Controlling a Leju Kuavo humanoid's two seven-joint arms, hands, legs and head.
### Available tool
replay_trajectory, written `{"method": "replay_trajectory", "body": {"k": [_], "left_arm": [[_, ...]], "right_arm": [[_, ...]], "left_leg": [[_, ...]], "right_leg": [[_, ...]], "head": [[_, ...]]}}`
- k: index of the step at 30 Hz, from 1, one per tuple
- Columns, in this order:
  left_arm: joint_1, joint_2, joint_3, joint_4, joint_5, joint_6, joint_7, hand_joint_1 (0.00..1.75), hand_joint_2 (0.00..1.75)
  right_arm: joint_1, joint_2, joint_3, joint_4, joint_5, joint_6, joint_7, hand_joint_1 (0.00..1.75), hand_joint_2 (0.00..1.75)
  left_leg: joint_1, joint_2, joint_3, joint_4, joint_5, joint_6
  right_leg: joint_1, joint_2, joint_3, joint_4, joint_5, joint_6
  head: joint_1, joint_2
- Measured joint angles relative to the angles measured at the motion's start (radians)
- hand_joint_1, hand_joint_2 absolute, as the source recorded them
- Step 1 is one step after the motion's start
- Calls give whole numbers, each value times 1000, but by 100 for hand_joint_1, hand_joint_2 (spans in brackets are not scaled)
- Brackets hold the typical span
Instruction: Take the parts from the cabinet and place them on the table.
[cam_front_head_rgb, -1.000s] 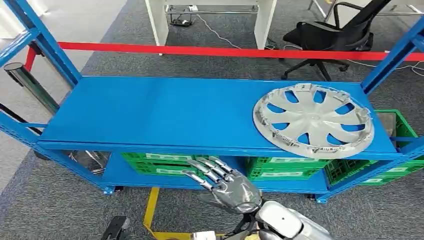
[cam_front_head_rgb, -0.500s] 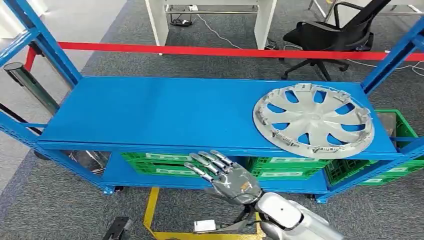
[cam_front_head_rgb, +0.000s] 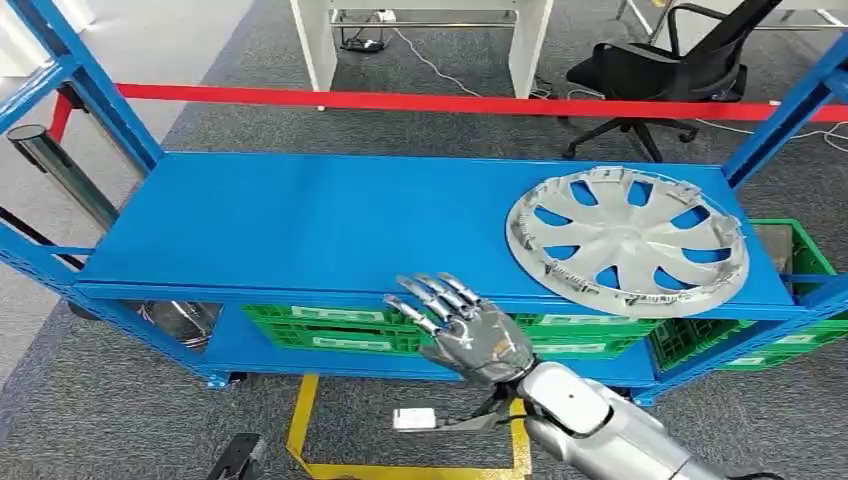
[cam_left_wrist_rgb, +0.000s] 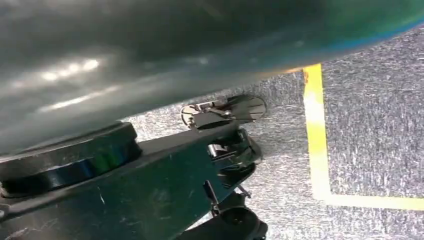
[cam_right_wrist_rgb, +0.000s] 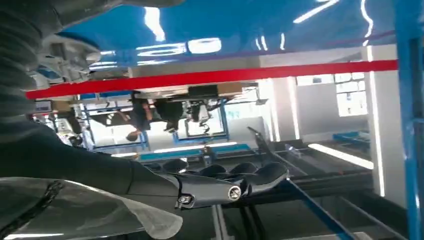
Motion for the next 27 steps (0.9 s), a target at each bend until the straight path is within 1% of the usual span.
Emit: {"method": "replay_trajectory", "body": {"k": [3, 7, 11, 15, 27], "left_arm": [[0, 0, -2, 0, 1, 0, 0, 0, 0], [0, 0, -4, 0, 3, 0, 0, 0, 0], [0, 0, -9, 0, 14, 2, 0, 0, 0], [1, 2, -10, 0, 21, 2, 0, 0, 0], [1, 3, -10, 0, 26, 2, 0, 0, 0]], "right_arm": [[-1, -1, -12, -1, 3, 3, 2, 0, 175], [-1, -2, -26, -1, 24, 24, 26, 0, 175], [-2, -10, -48, 0, 43, 70, 67, 0, 175], [-2, -24, -72, 0, 51, 132, 104, 0, 175], [-1, -49, -109, -1, 47, 160, 124, 0, 175]], "left_leg": [[0, 0, 0, 0, 0, 0], [0, 0, 0, 0, 0, 0], [0, 0, 0, 0, 0, 0], [0, 0, 0, 0, 0, 0], [0, 0, 0, 0, 0, 0]], "right_leg": [[0, 0, 0, 0, 0, 0], [0, 0, 0, 0, 0, 0], [0, 0, 0, 0, 0, 0], [0, 0, 0, 0, 0, 0], [0, 0, 0, 0, 0, 0]], "head": [[0, 0], [0, 0], [0, 0], [0, 0], [0, 0]]}}
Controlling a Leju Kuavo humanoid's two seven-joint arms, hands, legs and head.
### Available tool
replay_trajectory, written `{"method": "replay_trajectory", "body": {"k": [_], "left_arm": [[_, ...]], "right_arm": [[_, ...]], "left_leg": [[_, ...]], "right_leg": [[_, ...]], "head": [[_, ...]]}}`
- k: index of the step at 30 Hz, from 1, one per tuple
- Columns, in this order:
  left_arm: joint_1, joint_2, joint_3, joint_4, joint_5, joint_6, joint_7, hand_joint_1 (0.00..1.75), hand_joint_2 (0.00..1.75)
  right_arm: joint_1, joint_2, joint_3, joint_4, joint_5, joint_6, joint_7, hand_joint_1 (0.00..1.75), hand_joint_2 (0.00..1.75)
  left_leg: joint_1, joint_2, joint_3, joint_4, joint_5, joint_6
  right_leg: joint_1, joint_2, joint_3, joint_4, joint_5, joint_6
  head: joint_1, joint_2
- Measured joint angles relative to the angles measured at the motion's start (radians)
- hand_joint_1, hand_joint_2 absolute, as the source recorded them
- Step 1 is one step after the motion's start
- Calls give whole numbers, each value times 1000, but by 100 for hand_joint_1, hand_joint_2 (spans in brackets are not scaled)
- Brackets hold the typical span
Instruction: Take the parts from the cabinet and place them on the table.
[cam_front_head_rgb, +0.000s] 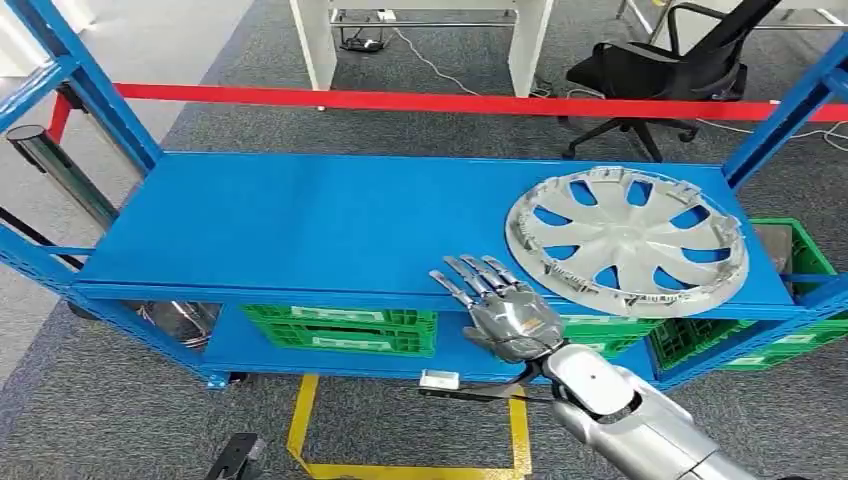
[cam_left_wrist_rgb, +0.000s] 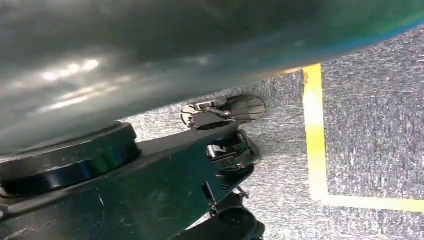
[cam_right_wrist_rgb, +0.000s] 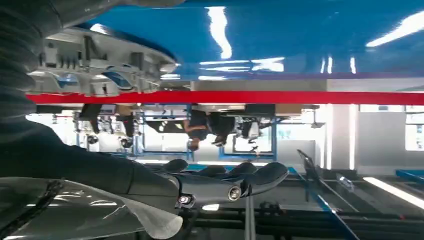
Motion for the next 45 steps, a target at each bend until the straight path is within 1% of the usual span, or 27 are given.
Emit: {"method": "replay_trajectory", "body": {"k": [4, 6, 8, 14, 16, 27, 37, 45], "left_arm": [[0, 0, 0, 0, 0, 0, 0, 0, 0], [0, 0, -1, 0, 3, -2, 0, 0, 0], [1, 2, -8, 0, 5, -3, 0, 0, 0], [1, 4, -10, 0, 13, -3, 0, 0, 0], [1, 5, -10, 0, 14, -3, 0, 0, 0], [3, 5, -13, 0, 26, 1, 0, 0, 0], [4, 6, -13, 0, 29, 2, 0, 0, 0], [5, 6, -13, 0, 37, 7, -1, 0, 0]], "right_arm": [[0, 0, -1, 0, 0, 1, 0, 0, 175], [3, -12, -18, 0, -2, 11, 5, 0, 175], [10, -34, -57, 3, -1, 42, 18, 0, 175], [12, -59, -89, 3, 0, 121, 27, 0, 175], [13, -66, -100, 3, -3, 133, 30, 0, 175], [16, -90, -126, 3, -12, 152, 32, 0, 175], [19, -90, -132, 3, -13, 158, 37, 0, 175], [17, -98, -157, 5, -15, 174, 51, 0, 175]], "left_leg": [[0, 0, 0, 0, 0, 0], [0, 0, 0, 0, 0, 0], [0, 0, 0, 0, 0, 0], [0, 0, 0, 0, 0, 0], [0, 0, 0, 0, 0, 0], [0, 0, 0, 0, 0, 0], [0, 0, 0, 0, 0, 0], [0, 0, 0, 0, 0, 0]], "right_leg": [[0, 0, 0, 0, 0, 0], [0, 0, 0, 0, 0, 0], [0, 0, 0, 0, 0, 0], [0, 0, 0, 0, 0, 0], [0, 0, 0, 0, 0, 0], [0, 0, 0, 0, 0, 0], [0, 0, 0, 0, 0, 0], [0, 0, 0, 0, 0, 0]], "head": [[0, 0], [0, 0], [0, 0], [0, 0], [0, 0], [0, 0], [0, 0], [0, 0]]}}
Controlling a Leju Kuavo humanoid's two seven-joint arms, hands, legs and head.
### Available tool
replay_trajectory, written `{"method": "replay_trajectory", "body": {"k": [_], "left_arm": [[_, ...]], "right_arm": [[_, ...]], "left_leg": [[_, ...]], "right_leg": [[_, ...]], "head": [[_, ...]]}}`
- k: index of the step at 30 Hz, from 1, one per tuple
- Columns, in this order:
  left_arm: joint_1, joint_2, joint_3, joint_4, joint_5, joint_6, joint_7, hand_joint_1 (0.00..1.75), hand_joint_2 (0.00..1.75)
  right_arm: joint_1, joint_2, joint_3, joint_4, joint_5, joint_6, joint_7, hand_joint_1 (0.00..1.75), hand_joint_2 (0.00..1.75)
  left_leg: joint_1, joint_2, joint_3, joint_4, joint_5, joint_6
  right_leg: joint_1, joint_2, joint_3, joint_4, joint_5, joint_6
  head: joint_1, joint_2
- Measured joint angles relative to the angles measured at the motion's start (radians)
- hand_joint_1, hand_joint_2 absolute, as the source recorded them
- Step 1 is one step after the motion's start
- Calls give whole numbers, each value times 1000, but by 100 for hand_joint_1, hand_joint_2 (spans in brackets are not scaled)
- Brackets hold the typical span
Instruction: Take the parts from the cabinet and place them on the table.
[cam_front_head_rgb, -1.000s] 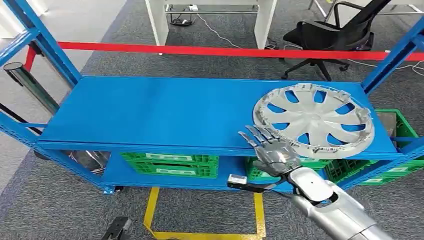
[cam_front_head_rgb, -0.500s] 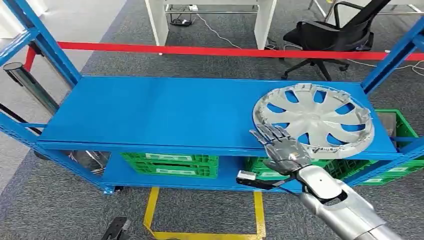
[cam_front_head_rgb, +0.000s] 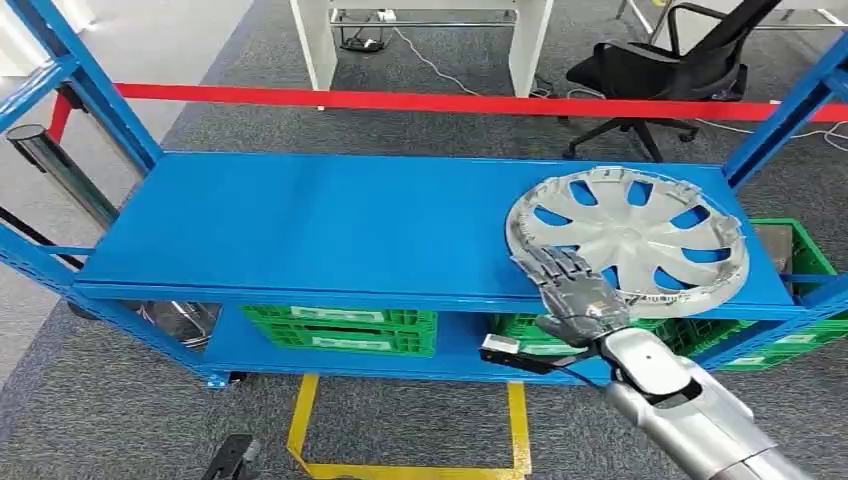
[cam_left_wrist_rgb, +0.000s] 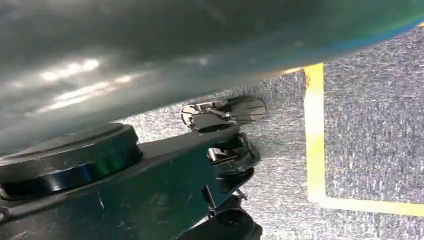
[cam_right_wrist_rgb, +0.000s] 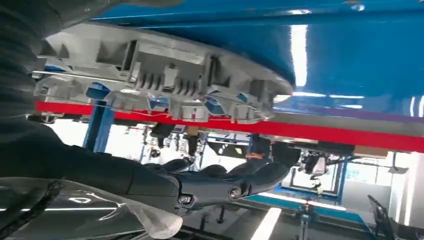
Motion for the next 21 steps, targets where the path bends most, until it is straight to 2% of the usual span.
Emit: {"method": "replay_trajectory", "body": {"k": [21], "left_arm": [[4, 2, 0, 0, 11, 8, -7, 0, 0]], "right_arm": [[-15, -32, -74, 16, -14, 41, 13, 0, 175]], "left_leg": [[0, 0, 0, 0, 0, 0]], "right_leg": [[0, 0, 0, 0, 0, 0]], "head": [[0, 0]]}}
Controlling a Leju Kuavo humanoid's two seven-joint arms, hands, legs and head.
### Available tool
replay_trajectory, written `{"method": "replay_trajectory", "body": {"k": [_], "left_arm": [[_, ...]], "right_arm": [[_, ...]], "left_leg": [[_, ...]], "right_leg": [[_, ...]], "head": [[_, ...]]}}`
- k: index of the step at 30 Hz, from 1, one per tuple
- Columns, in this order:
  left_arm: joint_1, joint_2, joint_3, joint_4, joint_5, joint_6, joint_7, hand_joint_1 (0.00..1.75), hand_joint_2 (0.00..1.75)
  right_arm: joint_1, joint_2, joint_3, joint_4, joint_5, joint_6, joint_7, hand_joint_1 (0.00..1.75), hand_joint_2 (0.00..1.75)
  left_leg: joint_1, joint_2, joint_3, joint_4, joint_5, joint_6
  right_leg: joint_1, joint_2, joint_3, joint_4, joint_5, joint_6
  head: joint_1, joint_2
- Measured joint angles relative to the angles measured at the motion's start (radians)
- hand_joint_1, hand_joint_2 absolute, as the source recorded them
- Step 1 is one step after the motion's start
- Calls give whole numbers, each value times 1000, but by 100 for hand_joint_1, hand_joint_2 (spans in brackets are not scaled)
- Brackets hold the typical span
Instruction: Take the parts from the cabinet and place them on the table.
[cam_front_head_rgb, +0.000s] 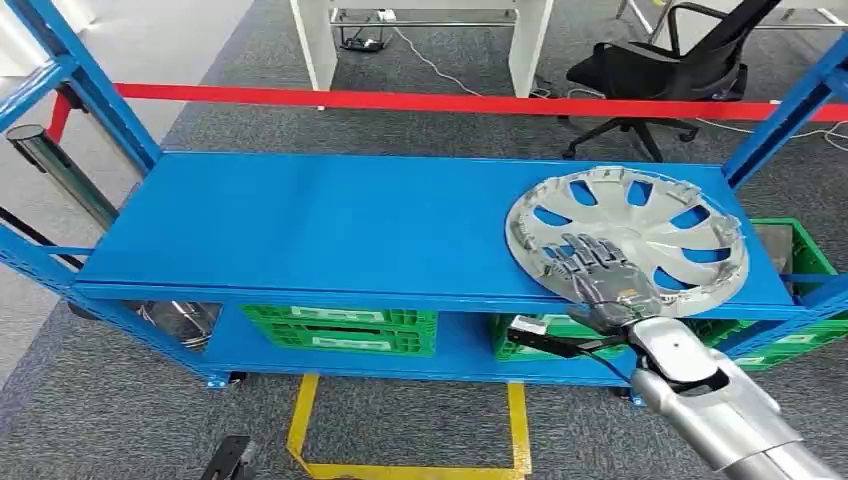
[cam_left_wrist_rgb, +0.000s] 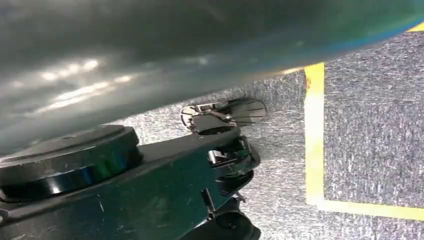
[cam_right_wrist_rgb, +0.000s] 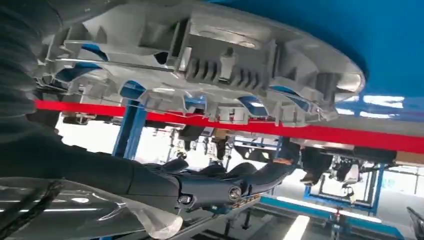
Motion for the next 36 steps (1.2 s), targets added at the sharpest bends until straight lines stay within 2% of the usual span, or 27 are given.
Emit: {"method": "replay_trajectory", "body": {"k": [4, 9, 10, 15, 22, 34, 35, 36], "left_arm": [[0, 0, 0, 0, 3, 0, 0, 0, 0], [1, 1, 0, 0, 12, 0, 0, 0, 0], [1, 1, 0, 0, 15, 0, 0, 0, 0], [2, 2, 0, 0, 18, 0, 0, 0, 0], [2, 4, 0, 0, 19, 0, 0, 0, 0], [3, 4, 0, 0, 23, 2, 0, 0, 0], [3, 4, 0, 0, 23, 3, -1, 0, 0], [3, 4, 0, 0, 23, 3, -1, 0, 0]], "right_arm": [[-10, -8, 0, 5, -13, 53, -6, 0, 175], [-35, -32, 8, 14, -71, 174, -31, 0, 175], [-40, -39, 11, 16, -86, 195, -37, 0, 0], [-64, -69, 26, 25, -140, 257, -43, 0, 0], [-81, -93, 47, 36, -163, 276, -40, 0, 0], [-89, -102, 62, 40, -183, 275, -43, 0, 0], [-90, -102, 64, 41, -183, 275, -43, 0, 175], [-92, -102, 67, 41, -183, 275, -43, 0, 175]], "left_leg": [[0, 0, 0, 0, 0, 0], [0, 0, 0, 0, 0, 0], [0, 0, 0, 0, 0, 0], [0, 0, 0, 0, 0, 0], [0, 0, 0, 0, 0, 0], [0, 0, 0, 0, 0, 0], [0, 0, 0, 0, 0, 0], [0, 0, 0, 0, 0, 0]], "right_leg": [[0, 0, 0, 0, 0, 0], [0, 0, 0, 0, 0, 0], [0, 0, 0, 0, 0, 0], [0, 0, 0, 0, 0, 0], [0, 0, 0, 0, 0, 0], [0, 0, 0, 0, 0, 0], [0, 0, 0, 0, 0, 0], [0, 0, 0, 0, 0, 0]], "head": [[0, 0], [0, 0], [0, 0], [0, 0], [0, 0], [0, 0], [0, 0], [0, 0]]}}
